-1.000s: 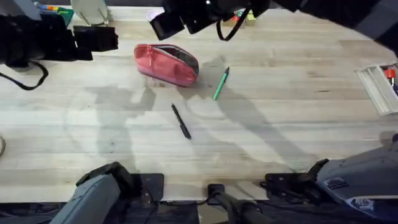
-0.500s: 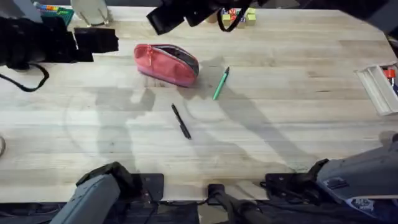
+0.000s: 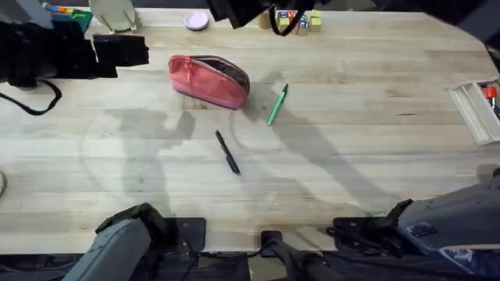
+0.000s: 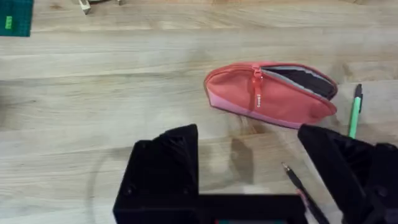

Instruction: Unzip the bag, pick up the pens from the table one at a time and place them inside, then zip the bag closed.

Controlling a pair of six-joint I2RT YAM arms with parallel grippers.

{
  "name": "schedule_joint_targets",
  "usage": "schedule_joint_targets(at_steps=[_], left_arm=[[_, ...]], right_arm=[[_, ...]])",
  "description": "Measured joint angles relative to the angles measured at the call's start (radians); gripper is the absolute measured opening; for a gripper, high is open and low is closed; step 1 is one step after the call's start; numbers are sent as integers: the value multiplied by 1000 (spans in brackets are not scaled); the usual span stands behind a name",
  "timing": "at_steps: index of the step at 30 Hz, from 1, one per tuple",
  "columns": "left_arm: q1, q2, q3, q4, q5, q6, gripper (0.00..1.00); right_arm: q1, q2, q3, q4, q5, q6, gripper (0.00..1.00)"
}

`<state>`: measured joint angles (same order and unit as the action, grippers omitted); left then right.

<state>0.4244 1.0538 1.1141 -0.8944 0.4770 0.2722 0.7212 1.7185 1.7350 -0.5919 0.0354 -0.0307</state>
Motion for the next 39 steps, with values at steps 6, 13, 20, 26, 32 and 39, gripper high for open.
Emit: schedule_joint_targets(at_steps=[6,13,20,26,32,39], left_arm=[[0,0,0,0,0,3,993],[0,0,0,-63,45,182,993],[0,0,0,-131,66,428,993],[0,0,0,-139,92,523,992],[0,0,0,-142,108,558,993],[0,0,0,-143,110,566,993]], right_arm=[[0,57,2,-10,-3,0,28],[0,116,2,-9,-3,0,28],[-1,138,2,-11,-53,0,28],[-3,140,2,-15,-77,0,28],[-4,139,2,-16,-82,0,29],[-4,139,2,-16,-87,0,28]])
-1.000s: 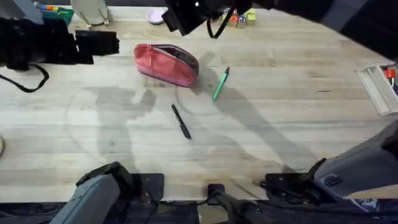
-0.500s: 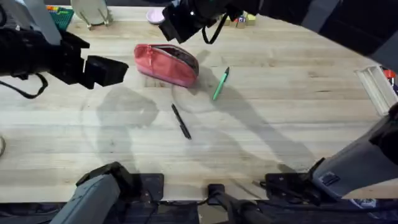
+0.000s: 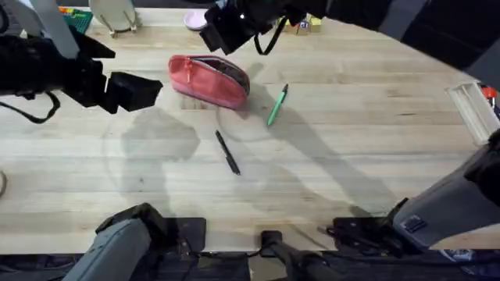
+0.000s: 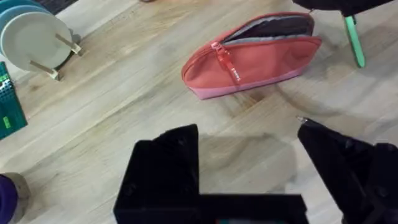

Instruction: Unzip the bag, pick up the pens from the table one at a time and place them inside, then zip the bag closed.

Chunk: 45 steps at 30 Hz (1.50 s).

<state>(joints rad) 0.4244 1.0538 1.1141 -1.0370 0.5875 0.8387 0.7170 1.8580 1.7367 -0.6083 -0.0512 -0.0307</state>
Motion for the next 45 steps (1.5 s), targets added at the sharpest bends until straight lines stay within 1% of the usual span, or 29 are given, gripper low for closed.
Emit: schedule_joint_targets(at_steps=[10,18,23,36,45], left_arm=[[0,0,0,0,0,0,993],[0,0,0,0,0,0,993],[0,0,0,0,0,0,993],[0,0,0,0,0,0,993],[0,0,0,0,0,0,993]], right_arm=[[0,13,0,-8,-14,-1,28],[0,105,0,-6,-17,-8,28],[0,139,0,5,-17,-24,28],[-2,238,0,113,-16,-87,28],[-2,251,0,125,-16,-98,28]])
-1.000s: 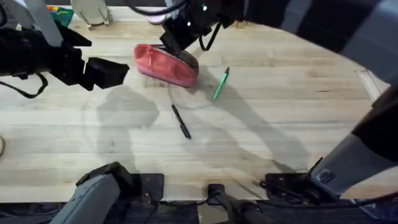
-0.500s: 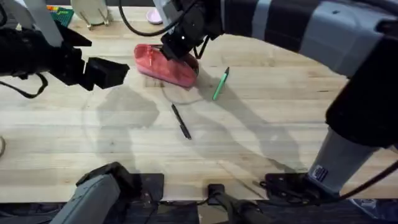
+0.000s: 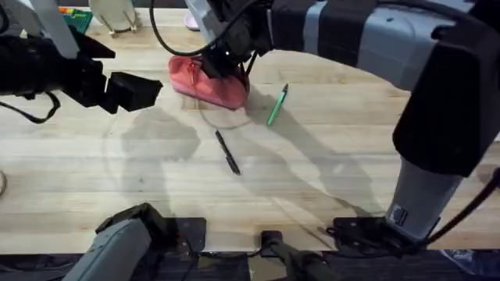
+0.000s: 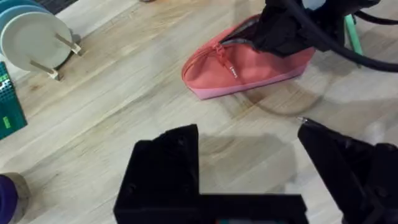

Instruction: Unzip the bag, pick up the pens from the table one at a time and place them inside, then zip the bag closed.

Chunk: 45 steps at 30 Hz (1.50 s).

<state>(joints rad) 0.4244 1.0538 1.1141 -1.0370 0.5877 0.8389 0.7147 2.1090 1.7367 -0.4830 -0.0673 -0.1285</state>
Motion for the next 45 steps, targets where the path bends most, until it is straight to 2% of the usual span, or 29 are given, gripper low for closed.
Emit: schedule_joint_targets(at_steps=[4,6,9,11,13,14,36,45], left_arm=[[0,0,0,0,0,0,993],[0,0,0,0,0,0,993],[0,0,0,0,0,0,993],[0,0,0,0,0,0,994],[0,0,0,0,0,0,993],[0,0,0,0,0,0,993],[0,0,0,0,0,0,993],[0,0,0,0,0,0,993]], right_arm=[[0,0,0,-1,-1,0,29],[0,0,0,-11,-1,-1,107],[1,0,0,-30,-2,-6,417],[2,0,0,-40,-5,-7,713],[3,0,0,-45,-8,-12,956],[5,0,0,-47,-8,-11,985],[7,-12,4,-105,-28,-11,996],[2,-239,4,-301,-23,8,996]])
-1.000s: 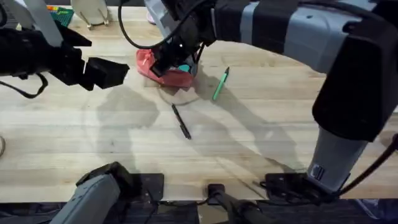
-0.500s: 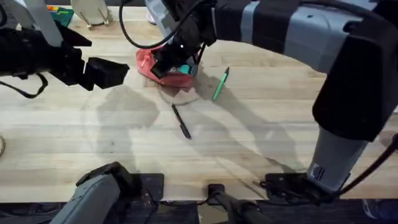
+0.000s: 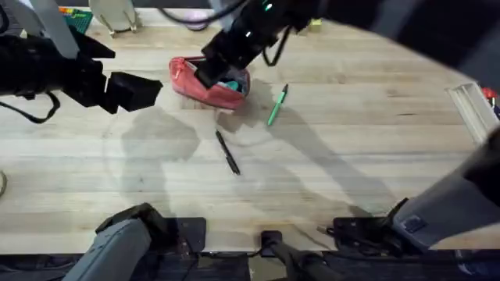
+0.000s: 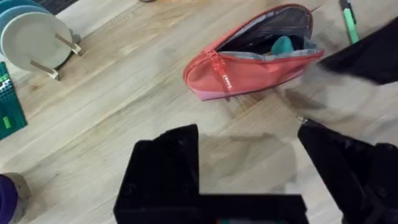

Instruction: Unzip the bag, pick up the pens from the table one at a time and place them inside, then zip the bag closed.

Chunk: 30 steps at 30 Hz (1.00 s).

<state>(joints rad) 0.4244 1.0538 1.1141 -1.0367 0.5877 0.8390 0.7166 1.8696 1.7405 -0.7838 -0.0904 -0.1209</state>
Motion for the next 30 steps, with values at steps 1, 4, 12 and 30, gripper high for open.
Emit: schedule_joint_targets(at_steps=[1,4,12,30], left_arm=[[0,0,0,0,0,0,993],[0,0,0,0,0,0,993],[0,0,0,0,0,0,993],[0,0,0,0,0,0,993]], right_arm=[[-2,-27,0,-20,6,14,996],[-9,-82,2,-70,39,64,996],[-16,-170,3,-212,193,360,996],[-34,-208,3,-448,363,1047,995]])
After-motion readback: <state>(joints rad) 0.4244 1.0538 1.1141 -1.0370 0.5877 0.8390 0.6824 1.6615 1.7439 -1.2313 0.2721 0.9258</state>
